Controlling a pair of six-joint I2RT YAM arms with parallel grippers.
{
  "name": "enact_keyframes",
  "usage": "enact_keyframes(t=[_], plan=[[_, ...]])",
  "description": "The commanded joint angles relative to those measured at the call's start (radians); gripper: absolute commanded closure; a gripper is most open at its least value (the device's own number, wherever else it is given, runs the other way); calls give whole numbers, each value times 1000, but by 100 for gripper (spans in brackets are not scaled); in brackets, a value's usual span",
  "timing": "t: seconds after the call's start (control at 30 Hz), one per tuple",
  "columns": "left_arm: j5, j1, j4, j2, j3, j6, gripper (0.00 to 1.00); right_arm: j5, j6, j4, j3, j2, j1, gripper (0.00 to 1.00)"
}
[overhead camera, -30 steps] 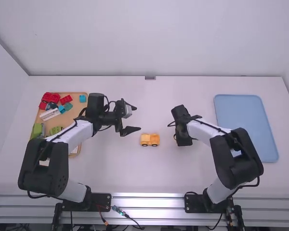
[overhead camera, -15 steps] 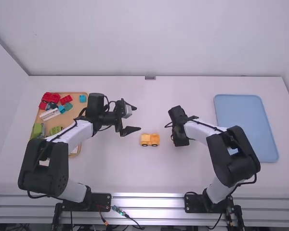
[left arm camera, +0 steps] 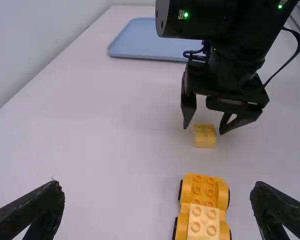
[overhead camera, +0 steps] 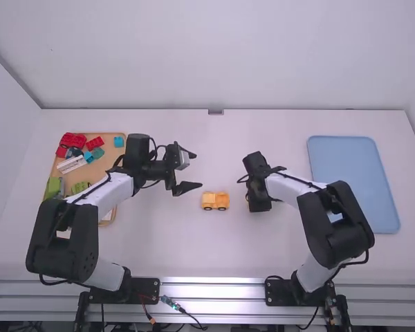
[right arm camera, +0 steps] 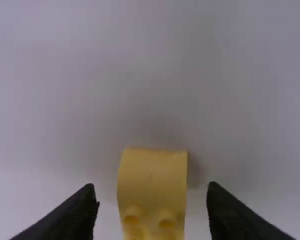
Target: Assemble lego blocks to make yellow taxi
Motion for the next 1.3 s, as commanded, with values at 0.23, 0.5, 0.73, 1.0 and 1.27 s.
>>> enact_keyframes(t=[0.23,0.5,0.73,1.0,1.27], plan=[[33,3,0,-25,-14,-3,1,-26,-6,-14,-6,12,-5,1],[33,3,0,-25,-14,-3,1,-100,-67,-18,-6,-18,-57,1],[32,3,-1,-25,-14,-3,1,-107,-109,-121,4,-123,-117,1],[26,3,10,-25,-14,-3,1,-92,-676,-85,4,-284,-158,1],[94,3,21,-25,-14,-3,1,-342,-1849,12,3,-338,-104,1]])
